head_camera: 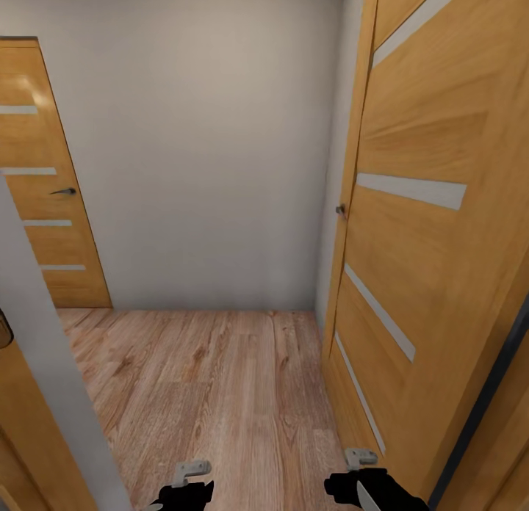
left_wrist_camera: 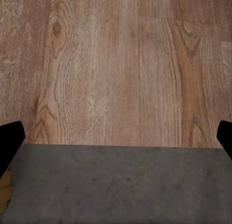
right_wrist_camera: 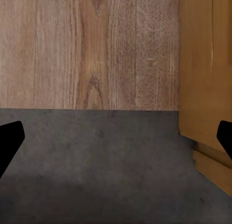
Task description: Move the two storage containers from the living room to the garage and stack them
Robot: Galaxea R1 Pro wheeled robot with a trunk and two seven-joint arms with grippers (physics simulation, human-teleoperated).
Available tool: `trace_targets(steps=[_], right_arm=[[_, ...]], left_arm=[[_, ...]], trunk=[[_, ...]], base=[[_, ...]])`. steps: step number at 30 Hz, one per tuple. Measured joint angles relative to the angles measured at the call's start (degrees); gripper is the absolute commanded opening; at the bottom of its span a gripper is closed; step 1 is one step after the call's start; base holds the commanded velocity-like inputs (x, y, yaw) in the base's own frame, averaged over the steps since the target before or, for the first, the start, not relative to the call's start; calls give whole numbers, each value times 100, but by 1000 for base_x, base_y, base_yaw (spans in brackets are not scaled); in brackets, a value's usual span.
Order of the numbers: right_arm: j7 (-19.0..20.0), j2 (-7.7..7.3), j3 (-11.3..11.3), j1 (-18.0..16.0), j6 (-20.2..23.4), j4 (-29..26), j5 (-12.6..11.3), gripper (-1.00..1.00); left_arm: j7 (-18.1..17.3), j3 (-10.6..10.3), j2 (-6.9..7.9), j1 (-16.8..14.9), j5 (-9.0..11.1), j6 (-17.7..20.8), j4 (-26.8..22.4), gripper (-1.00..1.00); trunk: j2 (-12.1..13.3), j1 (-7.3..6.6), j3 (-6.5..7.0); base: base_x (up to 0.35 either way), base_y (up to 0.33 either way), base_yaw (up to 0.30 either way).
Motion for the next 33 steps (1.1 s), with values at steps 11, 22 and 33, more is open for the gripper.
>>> trace_targets(steps=[11, 22, 33], right_arm=[[-7, 11, 7, 5, -23, -8, 0, 100], [-8, 12, 8, 6, -14, -8, -1, 100], [-13, 16, 8, 5, -14, -7, 0, 100]], left_arm=[[0, 1, 4, 0, 0, -1, 0, 100], [0, 0, 5, 0, 0, -1, 0, 100], [0, 1, 4, 1, 0, -1, 0, 100]], trunk=[[0, -3, 0], [0, -2, -5], [0, -2, -12]], base=[[165, 0, 0], [266, 0, 11], [138, 0, 26]])
